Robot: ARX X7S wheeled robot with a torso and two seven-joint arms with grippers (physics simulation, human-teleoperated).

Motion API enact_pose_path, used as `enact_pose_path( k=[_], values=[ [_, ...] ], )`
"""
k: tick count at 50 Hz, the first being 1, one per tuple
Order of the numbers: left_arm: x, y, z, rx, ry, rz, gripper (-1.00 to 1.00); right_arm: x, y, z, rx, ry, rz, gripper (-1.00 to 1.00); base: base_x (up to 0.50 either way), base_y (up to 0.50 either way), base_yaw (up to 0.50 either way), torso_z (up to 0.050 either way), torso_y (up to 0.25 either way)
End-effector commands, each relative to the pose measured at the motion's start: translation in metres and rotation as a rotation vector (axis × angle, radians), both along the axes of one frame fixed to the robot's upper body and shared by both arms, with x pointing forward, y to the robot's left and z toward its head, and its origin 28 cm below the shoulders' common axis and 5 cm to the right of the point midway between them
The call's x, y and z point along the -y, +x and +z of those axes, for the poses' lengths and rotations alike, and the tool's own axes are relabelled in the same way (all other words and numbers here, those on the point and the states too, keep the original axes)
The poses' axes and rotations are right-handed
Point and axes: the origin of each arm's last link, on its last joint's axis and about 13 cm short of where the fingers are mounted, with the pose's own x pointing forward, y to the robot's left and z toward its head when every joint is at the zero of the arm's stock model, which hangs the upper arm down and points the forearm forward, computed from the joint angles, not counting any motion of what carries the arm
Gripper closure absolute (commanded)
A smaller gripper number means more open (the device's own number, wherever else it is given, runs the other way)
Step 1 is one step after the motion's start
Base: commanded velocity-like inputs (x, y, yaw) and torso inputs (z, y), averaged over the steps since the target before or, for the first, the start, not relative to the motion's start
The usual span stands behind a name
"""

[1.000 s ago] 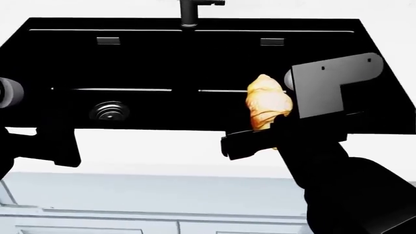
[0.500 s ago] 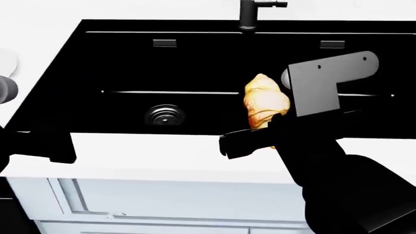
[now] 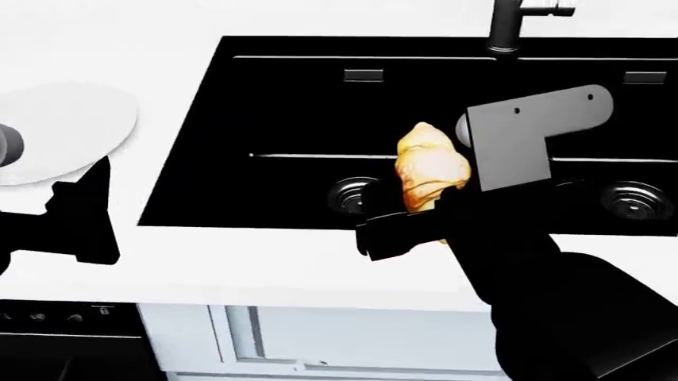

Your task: Place the pastries on the plates.

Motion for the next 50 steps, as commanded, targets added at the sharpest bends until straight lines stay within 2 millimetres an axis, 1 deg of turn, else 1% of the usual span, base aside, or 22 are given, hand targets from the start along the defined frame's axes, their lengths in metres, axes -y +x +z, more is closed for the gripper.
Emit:
enact_pose_path(
  k=[1, 9, 12, 25, 32, 37, 45, 50],
  values=[
    [-0.0023, -0.0004, -0.0005, -0.001, 0.002, 0.007, -1.00, 0.0002, 0.0006, 0.0006, 0.010, -0.009, 0.003, 1.00, 0.15, 0.50, 0.00, 0.000, 0.000],
    [0.0016, 0.0029, -0.0001, -0.003, 0.005, -0.001, -1.00, -0.0008, 0.0022, 0.0012, 0.011, -0.008, 0.010, 1.00, 0.15, 0.50, 0.00, 0.000, 0.000],
    [0.0039, 0.0035, -0.0031, -0.006, 0.006, -0.007, -1.00, -0.0014, 0.0032, 0.0006, 0.007, -0.011, 0.016, 1.00, 0.15, 0.50, 0.00, 0.000, 0.000],
    [-0.0039, 0.0010, -0.0015, -0.001, 0.002, 0.010, -1.00, -0.0026, 0.0051, 0.0022, 0.008, -0.018, 0.017, 1.00, 0.15, 0.50, 0.00, 0.000, 0.000],
    [-0.0005, 0.0015, 0.0007, 0.005, 0.005, 0.005, -1.00, -0.0020, 0.0040, 0.0032, 0.012, -0.014, 0.013, 1.00, 0.15, 0.50, 0.00, 0.000, 0.000],
    [-0.0010, 0.0015, 0.0020, 0.006, 0.006, 0.003, -1.00, -0.0017, 0.0040, 0.0033, 0.015, -0.012, 0.014, 1.00, 0.21, 0.17, 0.00, 0.000, 0.000],
    [0.0009, 0.0029, -0.0012, 0.003, -0.002, 0.002, -1.00, -0.0030, 0.0032, 0.0025, 0.014, -0.016, 0.018, 1.00, 0.26, 0.10, 0.00, 0.000, 0.001],
    [-0.0018, 0.0022, -0.0009, 0.005, -0.001, 0.004, -1.00, -0.0038, 0.0029, 0.0010, 0.006, -0.020, 0.020, 1.00, 0.25, 0.12, 0.00, 0.000, 0.000]
  ],
)
